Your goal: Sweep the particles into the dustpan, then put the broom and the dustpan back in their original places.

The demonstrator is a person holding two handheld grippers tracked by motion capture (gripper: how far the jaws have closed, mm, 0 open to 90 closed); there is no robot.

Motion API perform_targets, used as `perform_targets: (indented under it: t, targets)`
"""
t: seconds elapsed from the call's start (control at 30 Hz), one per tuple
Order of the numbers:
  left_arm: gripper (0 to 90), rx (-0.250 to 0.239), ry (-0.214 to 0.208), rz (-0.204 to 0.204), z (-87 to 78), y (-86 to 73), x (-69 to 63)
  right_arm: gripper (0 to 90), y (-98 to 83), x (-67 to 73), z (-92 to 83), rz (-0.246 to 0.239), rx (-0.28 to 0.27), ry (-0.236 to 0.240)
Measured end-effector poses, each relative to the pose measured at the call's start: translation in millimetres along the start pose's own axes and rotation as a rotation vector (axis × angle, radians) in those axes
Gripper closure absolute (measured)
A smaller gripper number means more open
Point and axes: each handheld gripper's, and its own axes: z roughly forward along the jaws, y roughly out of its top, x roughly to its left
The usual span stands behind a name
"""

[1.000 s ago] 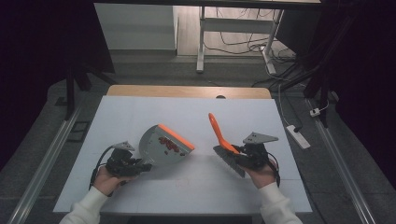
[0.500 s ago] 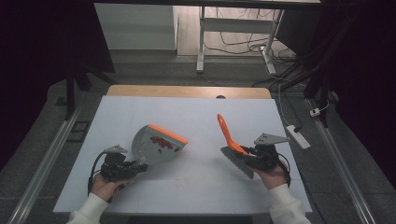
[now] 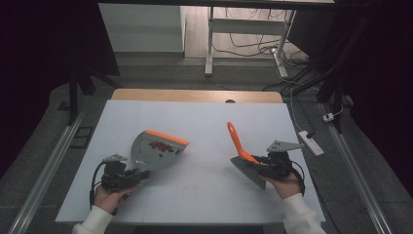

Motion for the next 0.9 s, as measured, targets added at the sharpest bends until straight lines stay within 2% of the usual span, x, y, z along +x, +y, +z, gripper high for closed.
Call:
perform_targets:
  t: [0.23, 0.43, 0.6, 0.9]
  targets:
    - [61.4, -0.014, 0.016, -0.012, -1.0, -0.7, 0.1, 70.0, -3.3, 3.5, 0.9, 0.005, 0.012, 0.005]
    - [61.4, -0.02, 0.032, -0.016, -1.5, -2.5, 0.3, 70.0, -3.9, 4.5, 3.2, 0.032, 0.017, 0.0]
    - [61.3, -0.019, 0.054, -0.025, 0.9, -2.8, 1.2, 70.0, -4.6, 6.2, 6.9, 0.034, 0.027, 0.014]
    - [61.4, -0.032, 0.094, -0.043, 4.2, -4.2, 0.0, 70.0, -7.0, 1.4, 8.8, 0.082, 0.035, 0.03]
